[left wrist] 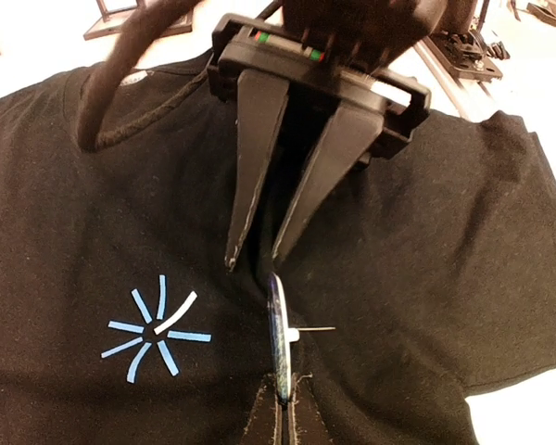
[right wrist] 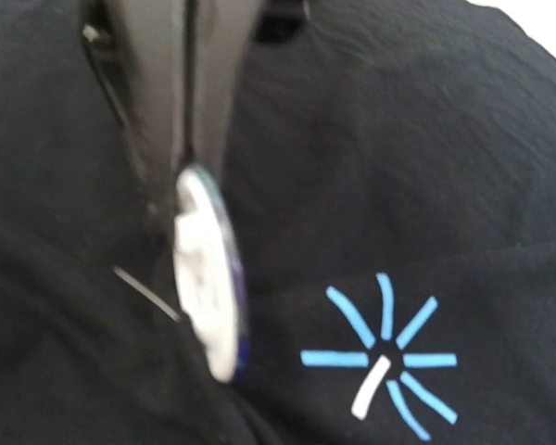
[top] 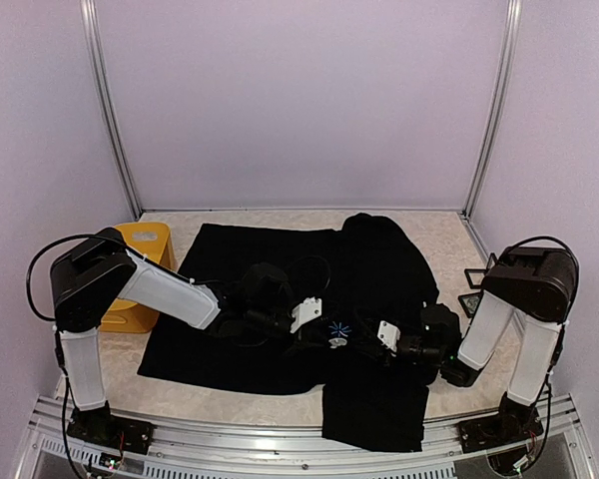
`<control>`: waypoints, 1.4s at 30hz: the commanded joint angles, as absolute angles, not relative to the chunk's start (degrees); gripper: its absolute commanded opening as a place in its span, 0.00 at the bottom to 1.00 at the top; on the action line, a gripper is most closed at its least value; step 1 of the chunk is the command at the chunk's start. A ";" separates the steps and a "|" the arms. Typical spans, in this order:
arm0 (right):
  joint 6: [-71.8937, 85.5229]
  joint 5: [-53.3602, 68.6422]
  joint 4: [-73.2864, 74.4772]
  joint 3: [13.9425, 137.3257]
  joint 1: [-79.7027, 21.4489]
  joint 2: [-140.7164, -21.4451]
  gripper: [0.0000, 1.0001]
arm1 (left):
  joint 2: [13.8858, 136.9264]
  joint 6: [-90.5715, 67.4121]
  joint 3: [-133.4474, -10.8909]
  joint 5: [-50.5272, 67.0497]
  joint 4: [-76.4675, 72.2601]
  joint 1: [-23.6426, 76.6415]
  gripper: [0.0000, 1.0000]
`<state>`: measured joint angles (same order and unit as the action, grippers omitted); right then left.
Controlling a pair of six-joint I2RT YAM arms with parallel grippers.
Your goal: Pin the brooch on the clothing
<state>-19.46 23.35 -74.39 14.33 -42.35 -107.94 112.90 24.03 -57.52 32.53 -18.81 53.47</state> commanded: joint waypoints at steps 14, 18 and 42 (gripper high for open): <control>-14.97 32.99 -74.90 18.20 -41.64 -106.24 0.69 | 110.09 24.43 -58.71 32.63 -16.78 53.96 0.00; -15.77 33.61 -77.72 18.77 -41.75 -109.05 0.67 | 109.96 24.75 -58.80 32.44 -16.65 53.96 0.00; -5.14 33.10 -78.66 24.06 -41.94 -112.98 0.36 | 110.21 26.28 -59.28 32.07 -15.52 54.73 0.00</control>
